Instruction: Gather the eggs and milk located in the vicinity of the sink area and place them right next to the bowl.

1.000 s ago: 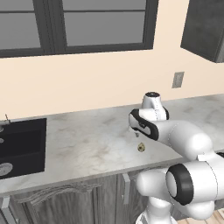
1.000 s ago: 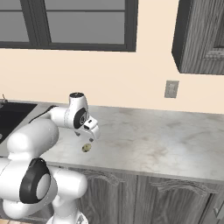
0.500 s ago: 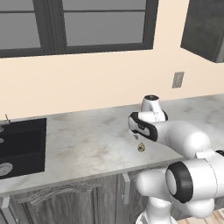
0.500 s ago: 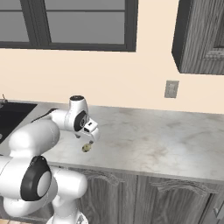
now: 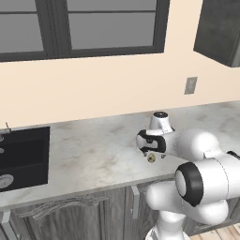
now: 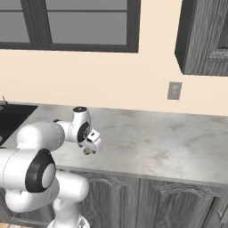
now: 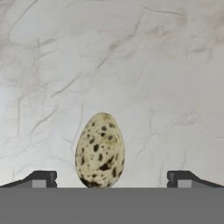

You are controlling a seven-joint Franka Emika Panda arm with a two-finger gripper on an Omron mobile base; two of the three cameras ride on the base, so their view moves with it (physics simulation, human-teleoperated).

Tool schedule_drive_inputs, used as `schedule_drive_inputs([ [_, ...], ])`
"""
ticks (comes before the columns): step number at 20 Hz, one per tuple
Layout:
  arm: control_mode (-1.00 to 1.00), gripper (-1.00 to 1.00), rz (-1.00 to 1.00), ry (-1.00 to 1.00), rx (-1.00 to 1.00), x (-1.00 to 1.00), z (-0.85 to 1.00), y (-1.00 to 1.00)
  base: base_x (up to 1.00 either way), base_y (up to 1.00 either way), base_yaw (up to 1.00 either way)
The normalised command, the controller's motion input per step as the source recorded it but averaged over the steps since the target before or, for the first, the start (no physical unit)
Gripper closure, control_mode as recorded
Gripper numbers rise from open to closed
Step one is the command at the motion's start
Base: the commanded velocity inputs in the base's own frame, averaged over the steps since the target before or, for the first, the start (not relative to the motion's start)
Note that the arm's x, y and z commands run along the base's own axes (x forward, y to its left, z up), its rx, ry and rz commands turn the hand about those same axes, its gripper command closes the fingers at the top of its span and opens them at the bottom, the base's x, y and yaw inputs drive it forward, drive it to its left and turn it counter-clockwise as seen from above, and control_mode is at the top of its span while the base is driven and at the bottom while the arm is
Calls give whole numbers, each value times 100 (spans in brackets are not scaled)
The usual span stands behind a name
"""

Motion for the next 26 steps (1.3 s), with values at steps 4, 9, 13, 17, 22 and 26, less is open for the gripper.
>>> schedule_drive_inputs([
  [4,-100,-100,0,6,0,11,-11,0,0,0,0],
  [9,-100,-100,0,3,0,12,-1,0,0,0,0],
  [13,-100,-100,0,0,0,3,-1,6,0,0,0],
  [17,-100,-100,1,0,0,0,-7,15,0,0,0],
  [22,-100,-100,1,2,0,0,-22,8,0,0,0],
  [26,-100,-100,0,1,0,0,-17,0,0,0,0],
])
